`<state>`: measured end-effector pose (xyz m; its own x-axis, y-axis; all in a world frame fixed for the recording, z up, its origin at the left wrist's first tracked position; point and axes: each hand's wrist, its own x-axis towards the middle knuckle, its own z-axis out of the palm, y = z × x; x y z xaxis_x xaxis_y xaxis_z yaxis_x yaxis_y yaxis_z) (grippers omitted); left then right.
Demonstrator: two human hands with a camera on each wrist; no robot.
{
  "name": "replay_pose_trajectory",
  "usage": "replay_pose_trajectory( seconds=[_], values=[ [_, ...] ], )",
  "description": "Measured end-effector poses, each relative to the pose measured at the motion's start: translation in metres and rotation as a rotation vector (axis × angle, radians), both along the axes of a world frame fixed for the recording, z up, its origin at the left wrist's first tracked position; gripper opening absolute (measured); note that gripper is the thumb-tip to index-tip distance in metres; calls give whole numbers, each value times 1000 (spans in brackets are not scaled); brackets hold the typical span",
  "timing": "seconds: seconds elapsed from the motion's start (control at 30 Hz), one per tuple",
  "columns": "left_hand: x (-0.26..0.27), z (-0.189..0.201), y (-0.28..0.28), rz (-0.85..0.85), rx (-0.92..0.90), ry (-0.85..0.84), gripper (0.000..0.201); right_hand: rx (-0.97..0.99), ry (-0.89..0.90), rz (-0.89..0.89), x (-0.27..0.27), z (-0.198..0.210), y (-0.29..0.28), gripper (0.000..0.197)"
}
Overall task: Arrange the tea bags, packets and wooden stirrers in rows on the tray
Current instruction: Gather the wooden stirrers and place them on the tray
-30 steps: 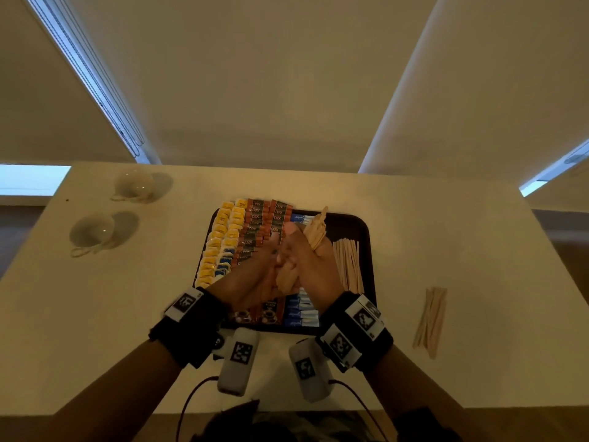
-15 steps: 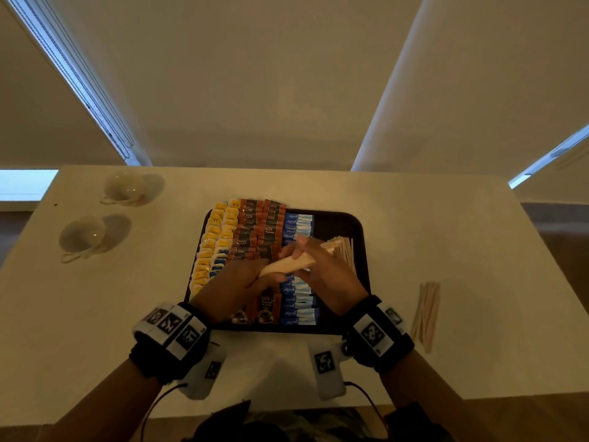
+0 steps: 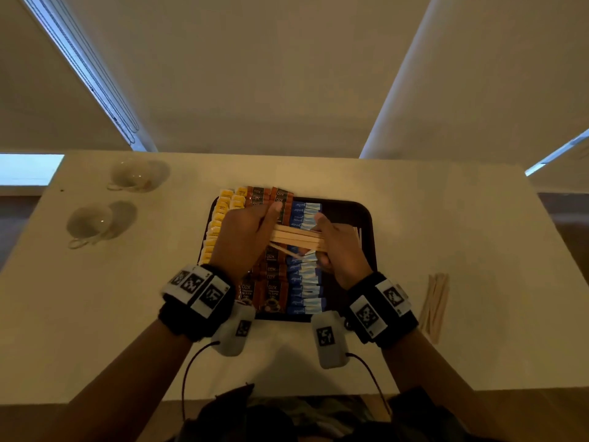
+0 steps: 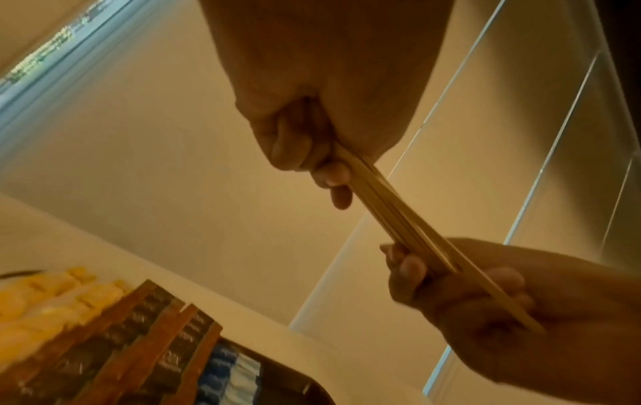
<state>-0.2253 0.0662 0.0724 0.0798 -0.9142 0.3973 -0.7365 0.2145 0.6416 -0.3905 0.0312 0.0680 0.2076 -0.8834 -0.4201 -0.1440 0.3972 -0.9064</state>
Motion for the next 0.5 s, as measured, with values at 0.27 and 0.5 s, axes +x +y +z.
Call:
replay_pose_trajectory(
  seconds=[0.27,0.5],
  values=[
    [-18,-19,-4,168,103,187,43,-128,93,-40,-1,-2,-14,42],
    [-9,-23,-9,139,109,169,42,-587,702,729,-18,16,-13,45]
  ],
)
